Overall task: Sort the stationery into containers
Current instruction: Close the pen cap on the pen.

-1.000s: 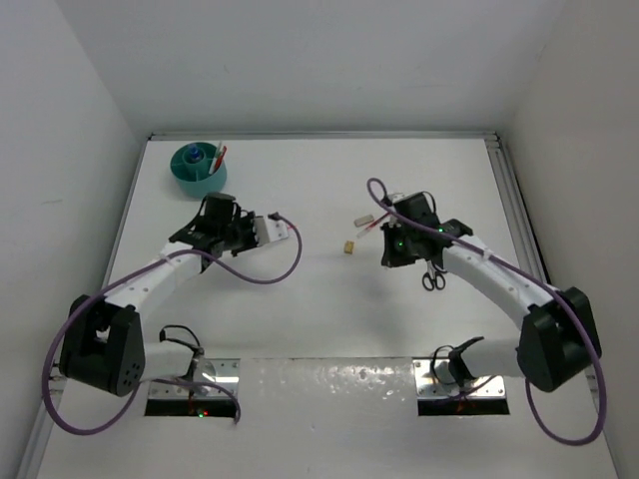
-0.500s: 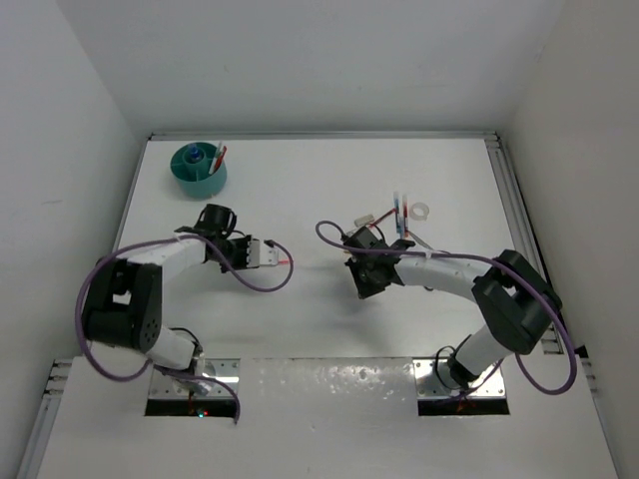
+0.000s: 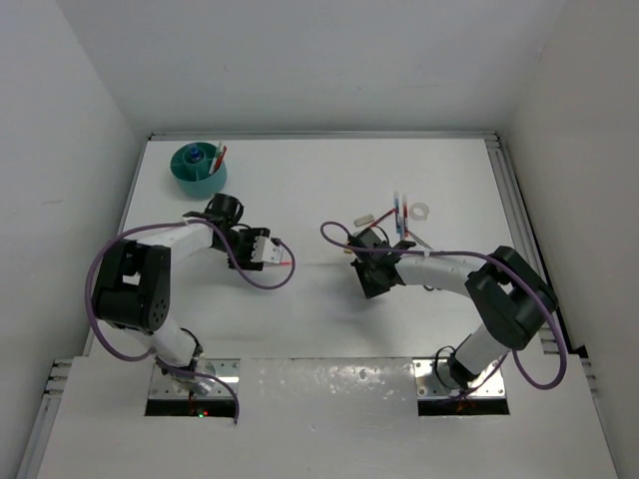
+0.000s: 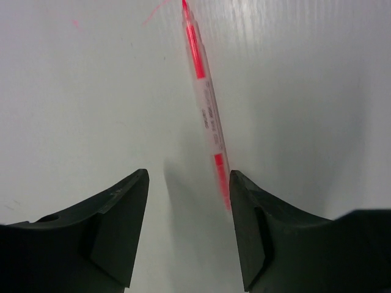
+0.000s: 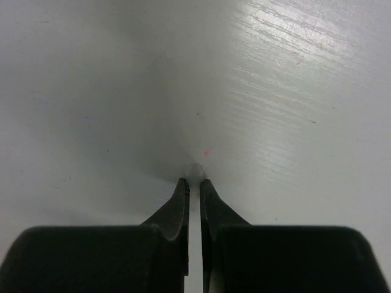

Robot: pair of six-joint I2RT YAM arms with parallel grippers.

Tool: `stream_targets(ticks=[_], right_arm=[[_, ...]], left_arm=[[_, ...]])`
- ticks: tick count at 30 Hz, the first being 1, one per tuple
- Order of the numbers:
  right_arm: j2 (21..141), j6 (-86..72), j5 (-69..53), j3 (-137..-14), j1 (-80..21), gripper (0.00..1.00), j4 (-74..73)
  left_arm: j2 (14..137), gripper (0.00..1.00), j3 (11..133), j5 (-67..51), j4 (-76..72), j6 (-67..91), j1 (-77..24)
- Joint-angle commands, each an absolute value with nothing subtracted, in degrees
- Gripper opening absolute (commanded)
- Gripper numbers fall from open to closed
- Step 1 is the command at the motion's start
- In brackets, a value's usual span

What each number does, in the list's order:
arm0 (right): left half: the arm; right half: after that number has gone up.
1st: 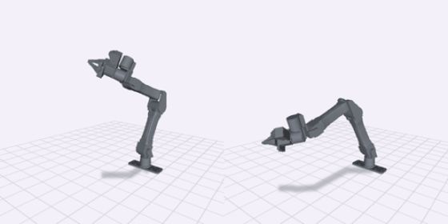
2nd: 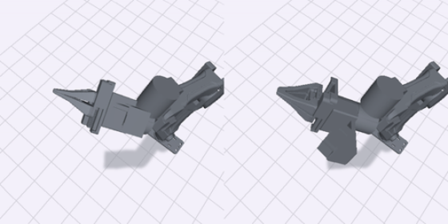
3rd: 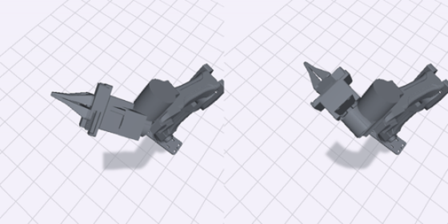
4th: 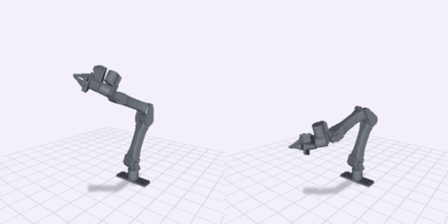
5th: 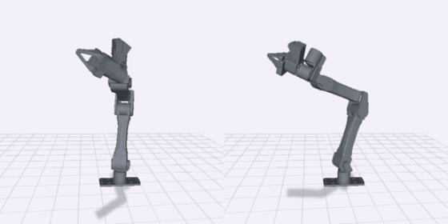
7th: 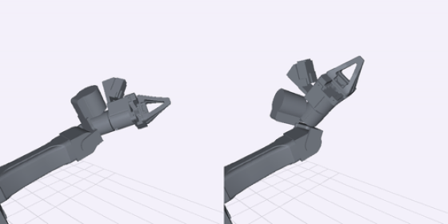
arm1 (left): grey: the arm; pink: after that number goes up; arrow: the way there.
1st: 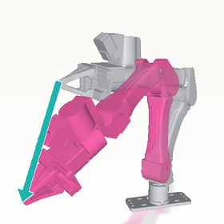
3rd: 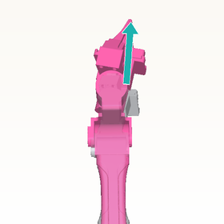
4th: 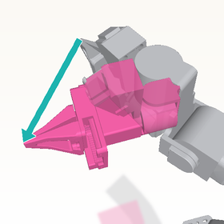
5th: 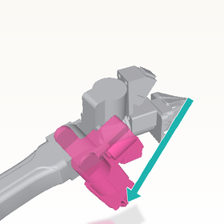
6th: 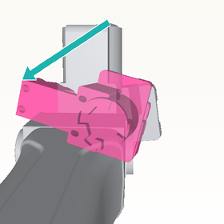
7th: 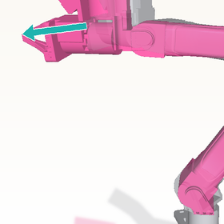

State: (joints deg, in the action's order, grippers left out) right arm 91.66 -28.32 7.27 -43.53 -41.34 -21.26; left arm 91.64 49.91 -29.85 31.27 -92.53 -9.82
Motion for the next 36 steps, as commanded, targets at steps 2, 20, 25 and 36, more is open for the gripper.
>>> stream_targets(ticks=[2,20,25,36], right_arm=[[93.9,-27.4,9.6,-43.9,-40.9,0.0,-21.7],[93.5,-27.9,10.4,-43.3,-40.7,0.0,-22.5],[91.8,-25.6,6.8,-43.0,-40.3,0.0,-22.1],[82.2,-12.2,-17.3,-49.4,-37.7,0.0,-28.3]], left_arm=[[94.0,0.52,51.0,-31.7,32.6,-90.4,-13.2],[96.8,0.09,46.1,-14.9,22.1,-74.3,-22.8],[95.8,0.0,46.2,-15.2,21.5,-74.8,-23.0],[77.7,0.0,39.1,-19.5,-10.9,-86.6,-20.3]])
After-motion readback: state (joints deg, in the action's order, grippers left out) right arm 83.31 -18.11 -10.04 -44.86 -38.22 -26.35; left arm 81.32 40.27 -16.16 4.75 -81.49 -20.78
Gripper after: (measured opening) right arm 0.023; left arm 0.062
